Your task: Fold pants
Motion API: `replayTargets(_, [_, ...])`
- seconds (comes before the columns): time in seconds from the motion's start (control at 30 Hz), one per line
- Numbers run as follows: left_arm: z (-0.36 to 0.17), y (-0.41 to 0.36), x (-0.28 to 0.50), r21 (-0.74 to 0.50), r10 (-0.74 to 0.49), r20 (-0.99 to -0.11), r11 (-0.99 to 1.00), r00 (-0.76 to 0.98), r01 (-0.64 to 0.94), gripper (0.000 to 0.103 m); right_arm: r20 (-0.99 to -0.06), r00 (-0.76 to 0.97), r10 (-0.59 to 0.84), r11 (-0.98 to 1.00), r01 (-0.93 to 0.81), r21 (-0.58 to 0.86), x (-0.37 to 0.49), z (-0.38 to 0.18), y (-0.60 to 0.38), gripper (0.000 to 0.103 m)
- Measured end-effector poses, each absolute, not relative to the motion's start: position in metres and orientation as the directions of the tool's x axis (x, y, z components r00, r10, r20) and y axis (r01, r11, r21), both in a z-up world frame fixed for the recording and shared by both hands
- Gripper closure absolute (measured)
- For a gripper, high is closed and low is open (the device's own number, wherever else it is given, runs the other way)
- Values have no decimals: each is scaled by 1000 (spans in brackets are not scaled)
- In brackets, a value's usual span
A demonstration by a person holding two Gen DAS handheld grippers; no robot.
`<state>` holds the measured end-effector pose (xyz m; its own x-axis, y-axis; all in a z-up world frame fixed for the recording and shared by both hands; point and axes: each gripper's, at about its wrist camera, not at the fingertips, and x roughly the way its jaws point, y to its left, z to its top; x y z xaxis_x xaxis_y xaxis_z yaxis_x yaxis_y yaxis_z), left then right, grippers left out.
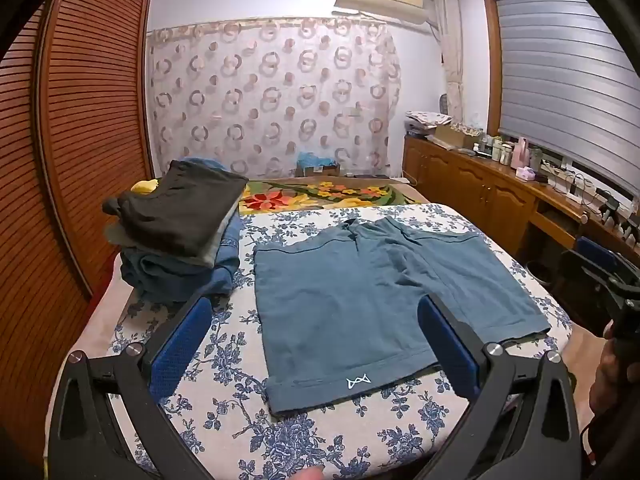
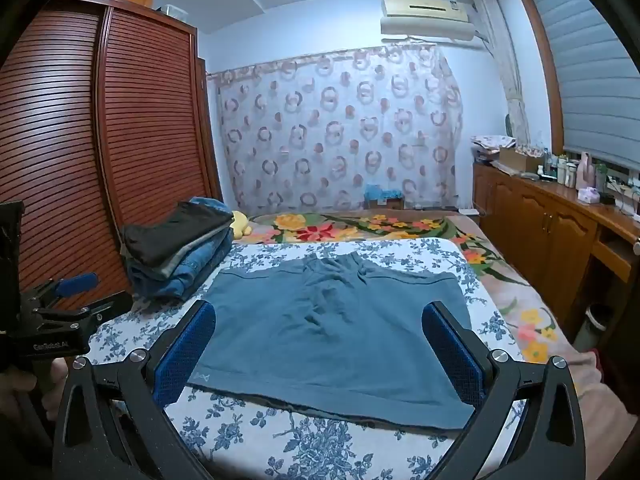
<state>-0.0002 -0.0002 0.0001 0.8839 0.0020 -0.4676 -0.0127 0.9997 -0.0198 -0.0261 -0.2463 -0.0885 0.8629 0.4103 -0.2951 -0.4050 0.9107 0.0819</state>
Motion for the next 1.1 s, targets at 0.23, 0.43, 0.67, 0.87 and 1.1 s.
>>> replayTargets(0.23, [0, 0, 0, -21, 3, -466, 1000, 885, -15, 0, -296, 860, 415, 909, -407, 91, -25, -89, -247, 0])
replayTargets(0.43, [-1, 1, 1, -20, 4, -460, 1000, 888, -15, 0, -292, 861, 416, 908, -408, 89, -27, -90, -250, 0])
replayTargets(0.67, [0, 2, 1, -19, 2, -453, 1000, 891, -12, 0, -293, 862, 413, 910, -406, 86, -27, -87, -244, 0])
replayTargets(0.87, [6, 3, -6, -20, 3, -448, 1000, 894, -13, 0, -291, 862, 414, 909, -407, 88, -27, -87, -244, 0])
replayTargets(1.1, [10, 1, -7, -19, 7, -442, 1000, 897, -17, 0, -291, 863, 413, 910, -407, 85, -28, -87, -244, 0])
